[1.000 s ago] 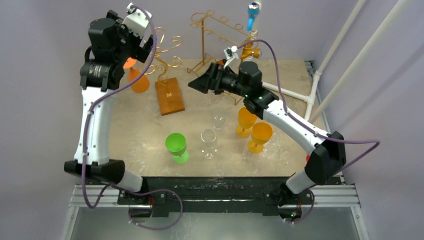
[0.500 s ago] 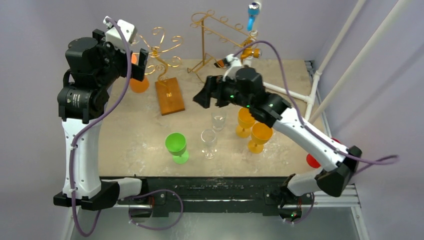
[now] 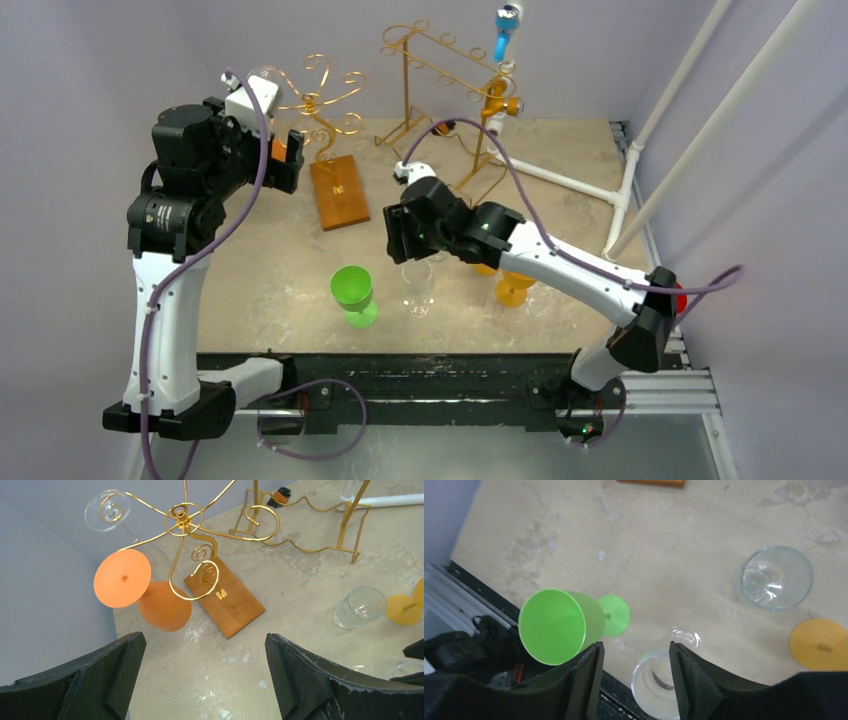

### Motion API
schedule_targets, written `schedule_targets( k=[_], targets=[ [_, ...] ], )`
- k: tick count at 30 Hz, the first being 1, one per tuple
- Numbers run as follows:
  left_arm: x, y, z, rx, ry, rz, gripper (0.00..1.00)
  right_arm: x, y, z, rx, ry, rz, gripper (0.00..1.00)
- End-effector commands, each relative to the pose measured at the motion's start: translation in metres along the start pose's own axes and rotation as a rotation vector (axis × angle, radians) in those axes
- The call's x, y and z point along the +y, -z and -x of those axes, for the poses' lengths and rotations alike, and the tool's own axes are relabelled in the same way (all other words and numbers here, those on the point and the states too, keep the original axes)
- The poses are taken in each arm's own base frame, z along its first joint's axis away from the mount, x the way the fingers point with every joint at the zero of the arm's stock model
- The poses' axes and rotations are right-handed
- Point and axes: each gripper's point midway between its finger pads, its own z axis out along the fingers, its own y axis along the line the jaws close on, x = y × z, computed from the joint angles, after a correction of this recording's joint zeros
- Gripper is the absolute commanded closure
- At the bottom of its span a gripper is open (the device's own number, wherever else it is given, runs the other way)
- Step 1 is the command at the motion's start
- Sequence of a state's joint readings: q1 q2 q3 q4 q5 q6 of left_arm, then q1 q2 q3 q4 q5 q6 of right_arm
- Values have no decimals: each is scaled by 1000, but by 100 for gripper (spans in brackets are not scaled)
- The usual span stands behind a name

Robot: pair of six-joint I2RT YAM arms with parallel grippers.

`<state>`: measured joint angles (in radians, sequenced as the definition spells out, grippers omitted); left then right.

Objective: Place the wine glass upside down on the wine glass rack

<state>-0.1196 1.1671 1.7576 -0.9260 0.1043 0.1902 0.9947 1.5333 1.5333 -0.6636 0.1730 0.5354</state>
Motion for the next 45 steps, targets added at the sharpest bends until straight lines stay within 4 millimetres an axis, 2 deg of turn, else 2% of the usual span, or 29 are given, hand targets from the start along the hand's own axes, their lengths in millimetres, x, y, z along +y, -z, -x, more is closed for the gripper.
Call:
schedule_targets(
  k=[1, 14, 19, 22, 27, 39, 45],
  targets=[
    [1, 6, -6, -3, 10, 16, 0, -7, 0, -19, 50, 83, -160, 42],
    [3, 4, -16, 3, -38, 30, 0, -4, -19, -36, 84, 127, -253, 57],
    [3, 3, -18, 5, -44, 26, 0, -7, -8, -36, 57, 142, -311, 56],
    [3, 3, -17, 2, -45, 26, 0, -2, -1, -34, 39, 131, -297, 57],
    [5, 3, -13, -3, -44, 35, 0, 3, 2, -43, 50, 118, -277, 57],
    [9, 10, -9, -14, -64, 56, 0, 1, -26, -70, 116, 126, -293, 60],
    [9, 11, -6, -19, -66, 54, 0, 9, -42, -75, 129, 135, -269, 78]
  ],
)
